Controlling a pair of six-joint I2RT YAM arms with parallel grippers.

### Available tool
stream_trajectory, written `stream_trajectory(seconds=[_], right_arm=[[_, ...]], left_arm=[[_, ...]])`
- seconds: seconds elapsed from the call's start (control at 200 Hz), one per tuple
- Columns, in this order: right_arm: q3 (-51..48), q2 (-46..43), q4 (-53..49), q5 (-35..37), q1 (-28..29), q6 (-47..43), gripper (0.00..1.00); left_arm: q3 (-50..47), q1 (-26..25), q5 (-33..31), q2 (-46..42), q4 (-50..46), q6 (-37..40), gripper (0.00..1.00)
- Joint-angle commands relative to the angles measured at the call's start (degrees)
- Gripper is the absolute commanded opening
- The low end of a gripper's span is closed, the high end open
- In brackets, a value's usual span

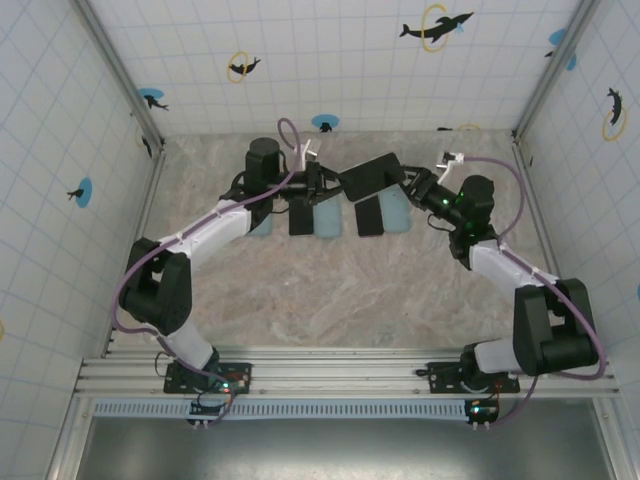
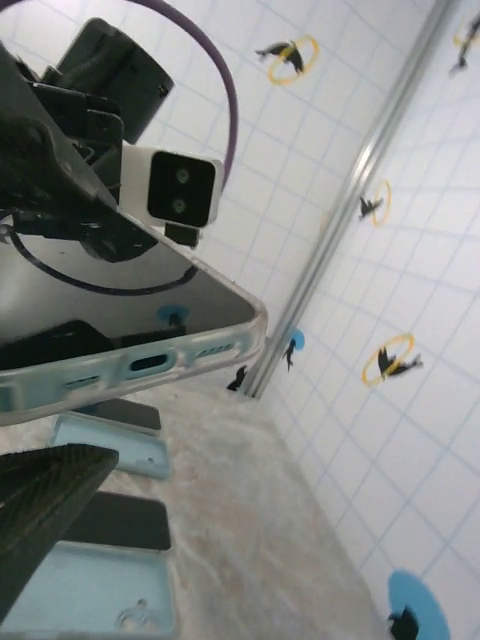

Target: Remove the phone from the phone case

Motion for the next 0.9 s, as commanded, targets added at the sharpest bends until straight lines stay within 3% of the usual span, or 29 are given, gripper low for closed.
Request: stream_trajectory(seconds=[0.0, 0.205, 0.38, 0.51, 0.636, 0.816, 0.896], right_arm=[[-1.76, 2.25, 15.88, -1.35, 0.96, 9.64, 0.50], [-2.92, 4.87, 23.61, 0.44, 2.65, 17.31, 0.35], [-3.29, 4.46, 23.69, 1.11, 3.08, 18.45, 0.18], [-4.04, 3.80, 23.34, 2.70, 3.14, 18.95, 0.06], [-4.68, 3.25, 23.48, 5.34, 3.77, 19.40, 0.04], [-5.68, 2.36, 24.07, 13.72, 5.71, 21.51, 0.02], [-6.67, 0.92, 22.39, 23.83, 8.08, 21.31, 0.02]], left_arm=[[0.00, 0.35, 3.19, -2.97, 7.23, -4.70, 0.01], [-0.15, 0.38, 2.75, -3.67, 8.35, -5.94, 0.02], [-0.93, 0.41, 2.09, -4.14, 6.76, -4.39, 0.04], [-0.73, 0.43, -0.01, -4.54, 5.57, -2.86, 0.27], [-0.80, 0.46, -1.76, -4.46, 5.23, -2.45, 0.44], [-4.00, 0.33, -6.67, -4.82, 9.05, -5.59, 0.51], [-6.22, 0.13, -11.23, -5.66, 12.41, -7.96, 0.51]])
